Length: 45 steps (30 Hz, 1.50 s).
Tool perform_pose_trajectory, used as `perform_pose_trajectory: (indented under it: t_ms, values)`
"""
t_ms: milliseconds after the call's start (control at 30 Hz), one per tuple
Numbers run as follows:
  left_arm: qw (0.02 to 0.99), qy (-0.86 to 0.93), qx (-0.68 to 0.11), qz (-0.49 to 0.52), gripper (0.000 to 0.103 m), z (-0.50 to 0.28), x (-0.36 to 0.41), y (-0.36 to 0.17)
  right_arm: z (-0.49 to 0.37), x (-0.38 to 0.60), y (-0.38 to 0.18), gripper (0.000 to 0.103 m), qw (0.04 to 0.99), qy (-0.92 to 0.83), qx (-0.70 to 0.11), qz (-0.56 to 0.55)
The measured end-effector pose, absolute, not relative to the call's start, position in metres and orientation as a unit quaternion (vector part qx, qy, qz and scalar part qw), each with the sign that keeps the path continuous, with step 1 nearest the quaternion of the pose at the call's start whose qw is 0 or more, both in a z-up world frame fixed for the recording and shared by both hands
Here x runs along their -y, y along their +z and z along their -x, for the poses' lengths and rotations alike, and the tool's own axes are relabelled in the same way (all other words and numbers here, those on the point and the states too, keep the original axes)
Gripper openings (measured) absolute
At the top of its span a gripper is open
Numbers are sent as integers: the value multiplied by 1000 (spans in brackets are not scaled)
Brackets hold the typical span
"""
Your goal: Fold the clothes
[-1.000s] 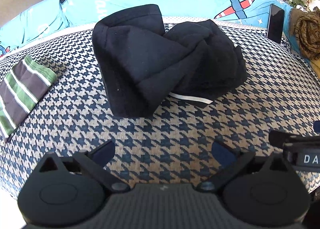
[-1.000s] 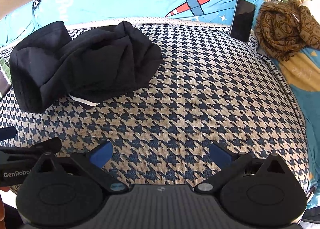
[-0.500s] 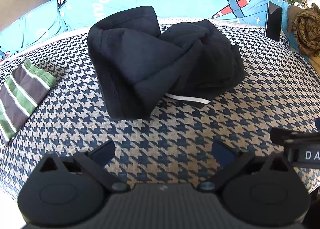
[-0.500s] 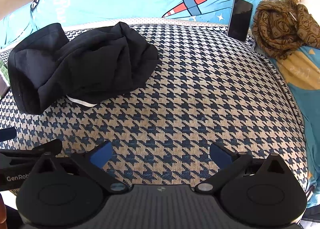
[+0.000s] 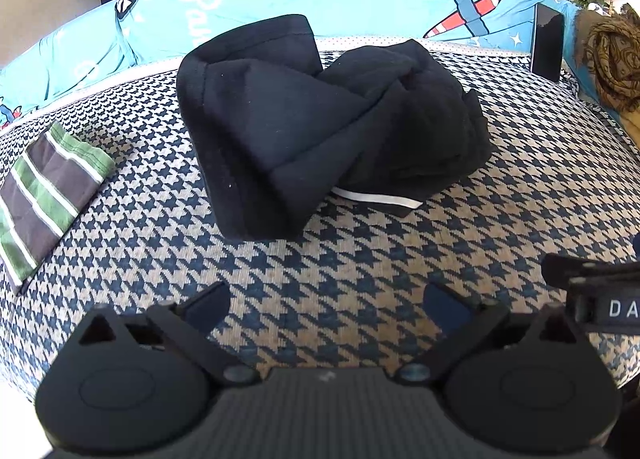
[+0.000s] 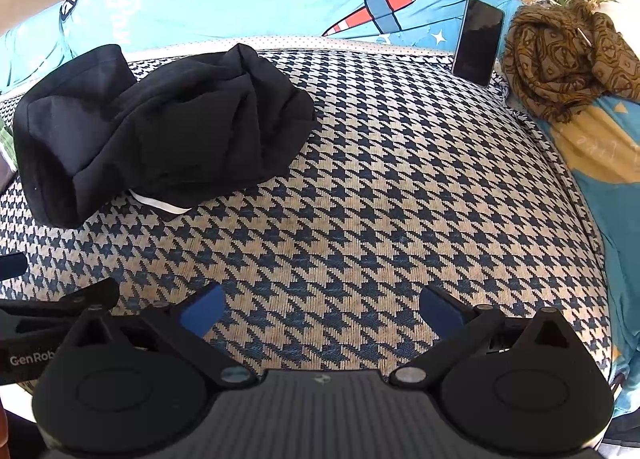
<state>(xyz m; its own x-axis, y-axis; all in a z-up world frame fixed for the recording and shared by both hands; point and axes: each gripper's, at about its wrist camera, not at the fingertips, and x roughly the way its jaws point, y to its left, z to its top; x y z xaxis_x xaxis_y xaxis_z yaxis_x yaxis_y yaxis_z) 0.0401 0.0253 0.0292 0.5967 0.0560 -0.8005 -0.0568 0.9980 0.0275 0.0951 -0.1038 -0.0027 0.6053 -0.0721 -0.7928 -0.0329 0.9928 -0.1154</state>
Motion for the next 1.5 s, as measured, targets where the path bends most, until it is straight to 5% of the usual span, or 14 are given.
perform_pose_trajectory:
  t_ms: [1500]
  values:
    - [898, 65, -434, -29, 103, -30, -32, 34, -97, 87, -11, 103, 900, -12, -430, 68]
